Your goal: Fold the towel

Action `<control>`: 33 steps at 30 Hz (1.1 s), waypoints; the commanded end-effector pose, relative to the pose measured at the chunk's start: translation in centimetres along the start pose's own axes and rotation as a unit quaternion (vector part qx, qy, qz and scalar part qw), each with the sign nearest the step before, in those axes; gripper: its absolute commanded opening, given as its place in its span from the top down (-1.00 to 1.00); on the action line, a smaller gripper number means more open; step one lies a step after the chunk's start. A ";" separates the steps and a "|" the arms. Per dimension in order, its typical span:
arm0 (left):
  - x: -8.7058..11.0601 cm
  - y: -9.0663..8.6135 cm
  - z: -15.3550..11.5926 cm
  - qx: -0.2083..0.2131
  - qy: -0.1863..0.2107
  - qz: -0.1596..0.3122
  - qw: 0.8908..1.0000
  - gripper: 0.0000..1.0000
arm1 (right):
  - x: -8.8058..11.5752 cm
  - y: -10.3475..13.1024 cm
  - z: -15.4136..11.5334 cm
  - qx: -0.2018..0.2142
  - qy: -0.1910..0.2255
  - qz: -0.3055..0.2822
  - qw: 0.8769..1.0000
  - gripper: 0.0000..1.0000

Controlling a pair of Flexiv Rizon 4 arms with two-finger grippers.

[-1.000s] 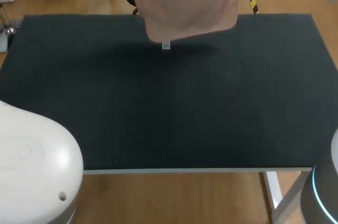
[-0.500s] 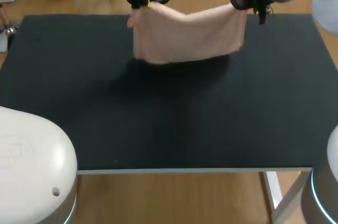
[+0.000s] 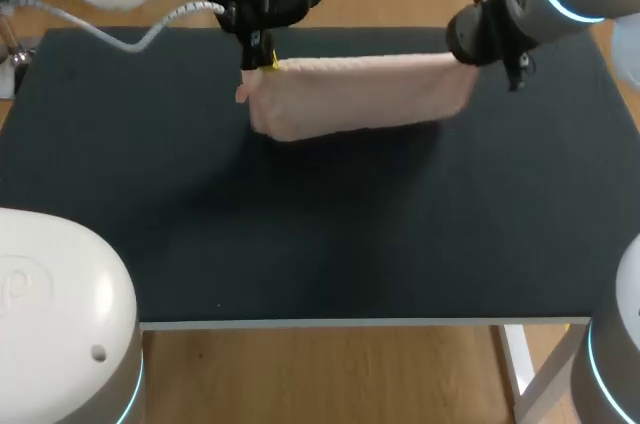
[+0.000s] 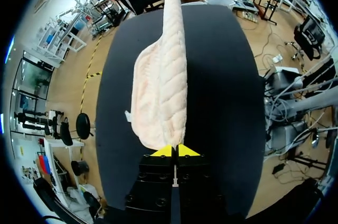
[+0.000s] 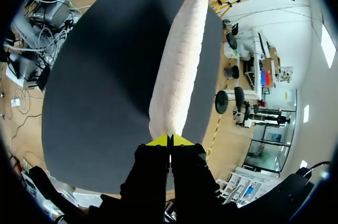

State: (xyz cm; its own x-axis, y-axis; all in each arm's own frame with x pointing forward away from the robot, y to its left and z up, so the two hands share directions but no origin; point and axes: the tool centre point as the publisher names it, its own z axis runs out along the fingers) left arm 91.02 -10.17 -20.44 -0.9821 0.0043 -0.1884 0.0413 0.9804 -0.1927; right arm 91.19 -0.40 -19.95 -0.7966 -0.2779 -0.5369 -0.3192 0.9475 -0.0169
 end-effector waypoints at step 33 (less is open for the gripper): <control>-10.5 2.5 15.5 -0.075 0.126 -0.024 0.989 1.00 | -1.5 -3.8 18.0 0.073 0.099 0.024 0.992 1.00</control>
State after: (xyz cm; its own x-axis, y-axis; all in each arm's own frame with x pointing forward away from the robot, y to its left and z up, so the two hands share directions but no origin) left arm 103.40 -10.81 -33.55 -0.9998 -0.0153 -0.0140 -0.0146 0.9988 -0.0461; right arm 102.00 -0.99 -33.76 -0.8933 -0.2448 -0.3769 -0.2138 0.9691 -0.1229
